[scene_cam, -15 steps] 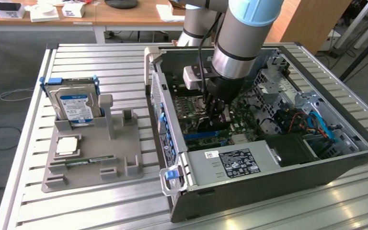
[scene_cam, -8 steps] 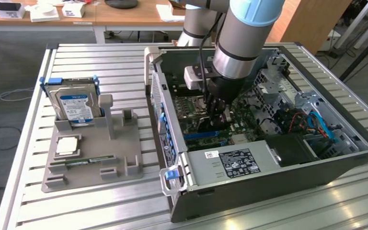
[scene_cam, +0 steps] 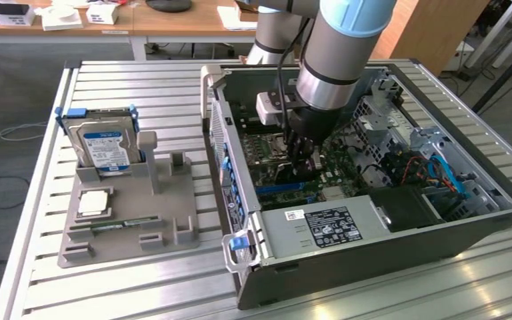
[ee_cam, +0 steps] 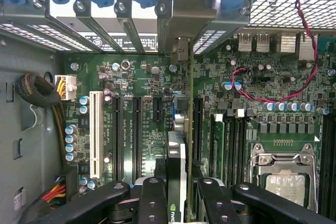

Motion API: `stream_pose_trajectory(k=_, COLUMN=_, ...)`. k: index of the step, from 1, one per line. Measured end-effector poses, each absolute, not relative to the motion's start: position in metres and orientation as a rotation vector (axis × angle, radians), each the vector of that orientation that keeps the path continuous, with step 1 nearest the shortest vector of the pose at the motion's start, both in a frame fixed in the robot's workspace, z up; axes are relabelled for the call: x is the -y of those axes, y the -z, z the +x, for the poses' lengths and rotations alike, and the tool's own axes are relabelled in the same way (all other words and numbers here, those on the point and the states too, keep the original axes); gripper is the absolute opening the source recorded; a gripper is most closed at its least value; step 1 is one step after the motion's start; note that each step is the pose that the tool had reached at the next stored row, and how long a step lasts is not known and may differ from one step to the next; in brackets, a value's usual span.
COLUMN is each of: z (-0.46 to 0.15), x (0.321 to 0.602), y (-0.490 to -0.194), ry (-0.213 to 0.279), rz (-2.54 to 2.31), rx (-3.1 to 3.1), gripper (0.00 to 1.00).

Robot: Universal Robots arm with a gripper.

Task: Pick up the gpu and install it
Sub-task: 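Insert the gpu into the slot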

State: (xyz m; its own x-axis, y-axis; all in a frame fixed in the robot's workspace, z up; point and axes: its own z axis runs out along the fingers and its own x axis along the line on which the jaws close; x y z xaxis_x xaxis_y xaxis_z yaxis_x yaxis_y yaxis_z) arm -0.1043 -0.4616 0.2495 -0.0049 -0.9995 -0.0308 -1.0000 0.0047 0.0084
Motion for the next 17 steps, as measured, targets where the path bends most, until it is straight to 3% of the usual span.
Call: stream_pose_trajectory(k=17, z=-0.1063, x=0.4618, y=-0.2482, ry=-0.043, rz=-2.205, rx=-2.215, gripper=0.27)
